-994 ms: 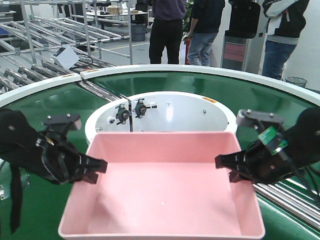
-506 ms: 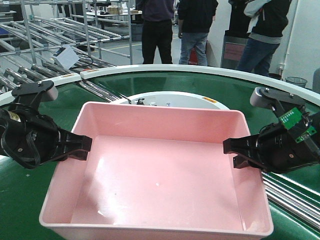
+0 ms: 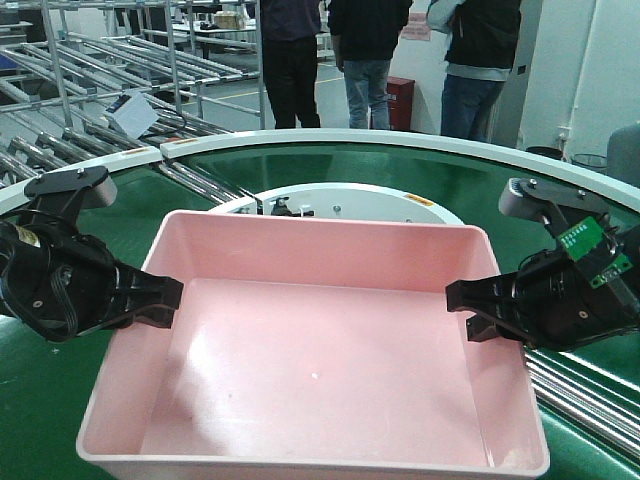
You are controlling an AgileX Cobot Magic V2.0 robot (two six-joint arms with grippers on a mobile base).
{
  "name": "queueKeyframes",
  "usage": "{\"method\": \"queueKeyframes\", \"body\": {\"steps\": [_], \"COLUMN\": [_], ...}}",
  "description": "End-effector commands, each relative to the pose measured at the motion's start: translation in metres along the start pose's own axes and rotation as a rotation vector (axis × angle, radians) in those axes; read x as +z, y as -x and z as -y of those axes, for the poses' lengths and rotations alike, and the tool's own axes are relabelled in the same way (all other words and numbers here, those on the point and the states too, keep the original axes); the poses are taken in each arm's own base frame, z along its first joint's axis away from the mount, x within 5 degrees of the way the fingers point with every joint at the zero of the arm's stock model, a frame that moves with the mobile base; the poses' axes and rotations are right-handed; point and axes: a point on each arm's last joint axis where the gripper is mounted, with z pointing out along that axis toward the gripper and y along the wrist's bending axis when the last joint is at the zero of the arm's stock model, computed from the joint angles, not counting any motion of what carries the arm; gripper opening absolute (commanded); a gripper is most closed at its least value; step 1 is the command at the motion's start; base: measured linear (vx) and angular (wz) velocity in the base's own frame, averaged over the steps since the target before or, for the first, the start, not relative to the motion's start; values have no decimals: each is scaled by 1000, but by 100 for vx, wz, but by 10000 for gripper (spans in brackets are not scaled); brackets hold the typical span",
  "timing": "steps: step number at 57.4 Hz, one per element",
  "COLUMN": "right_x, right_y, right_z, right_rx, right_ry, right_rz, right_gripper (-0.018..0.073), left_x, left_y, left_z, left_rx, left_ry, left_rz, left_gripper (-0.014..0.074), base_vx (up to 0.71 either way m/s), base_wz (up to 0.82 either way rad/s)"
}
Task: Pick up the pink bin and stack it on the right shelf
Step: 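Hold the pink bin with both grippers while the base drives to the table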
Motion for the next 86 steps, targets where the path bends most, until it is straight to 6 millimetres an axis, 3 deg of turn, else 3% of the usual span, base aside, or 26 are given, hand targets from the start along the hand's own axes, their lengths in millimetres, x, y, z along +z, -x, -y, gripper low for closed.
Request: {"method": "queueKeyframes", "body": {"steps": [1,38,86], "right_x": [-22,-22,-22], "right_y": [14,14,14], "right_z": [-2,-2,-2], "right_rx": [-23,-24,-23], "right_ry": [8,7,7], "right_rz": [138,138,136], "right_gripper": [-8,-8,-8], "left_x": [-26,-26,-26], "left_y": [12,12,12], "left_z": [9,9,9], "left_rx": [18,17,17], "left_ry": [-25,-25,-25], "left_rz": [132,130,129], "left_gripper": [-5,-5,-5], "base_vx": [0,-4,-28], "base_wz": [0,0,-13]}}
